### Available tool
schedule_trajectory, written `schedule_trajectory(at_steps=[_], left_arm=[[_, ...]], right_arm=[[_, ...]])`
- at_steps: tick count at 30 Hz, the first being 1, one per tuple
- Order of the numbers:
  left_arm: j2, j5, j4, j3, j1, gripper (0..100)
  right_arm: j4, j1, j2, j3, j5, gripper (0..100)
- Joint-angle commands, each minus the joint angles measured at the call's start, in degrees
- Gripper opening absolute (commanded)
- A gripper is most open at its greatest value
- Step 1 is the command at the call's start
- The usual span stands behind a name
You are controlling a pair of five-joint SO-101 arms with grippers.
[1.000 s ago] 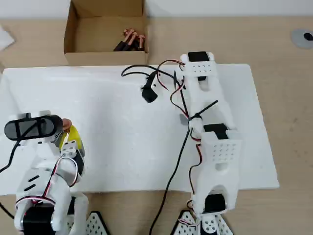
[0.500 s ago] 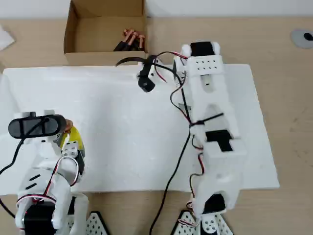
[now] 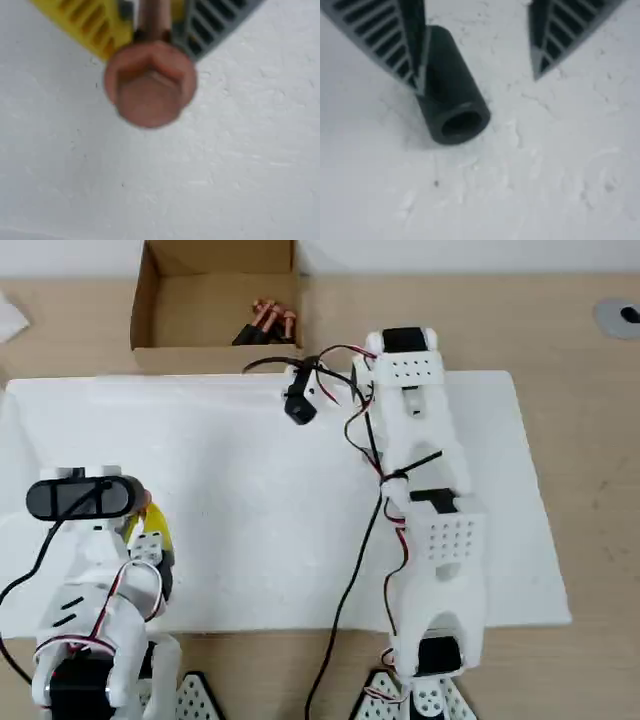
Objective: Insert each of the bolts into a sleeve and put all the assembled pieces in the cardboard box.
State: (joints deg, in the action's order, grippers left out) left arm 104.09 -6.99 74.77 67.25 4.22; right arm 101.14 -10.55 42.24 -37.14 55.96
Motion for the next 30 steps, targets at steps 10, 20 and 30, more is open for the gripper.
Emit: schedule_trajectory(at_steps=[10, 20, 30], left_arm=[[0.31, -0.26, 0.00, -0.53, -0.79, 1], [0.31, -0.26, 0.18, -0.53, -0.79, 1], [0.31, -0.35, 0.18, -0.62, -0.70, 1]], right_arm=[[1.23, 2.77, 0.13, -0.40, 0.35, 23.0], [1.32, 3.12, -4.26, 0.22, 0.44, 22.4], [-1.05, 2.68, -4.09, 4.18, 0.44, 22.5]])
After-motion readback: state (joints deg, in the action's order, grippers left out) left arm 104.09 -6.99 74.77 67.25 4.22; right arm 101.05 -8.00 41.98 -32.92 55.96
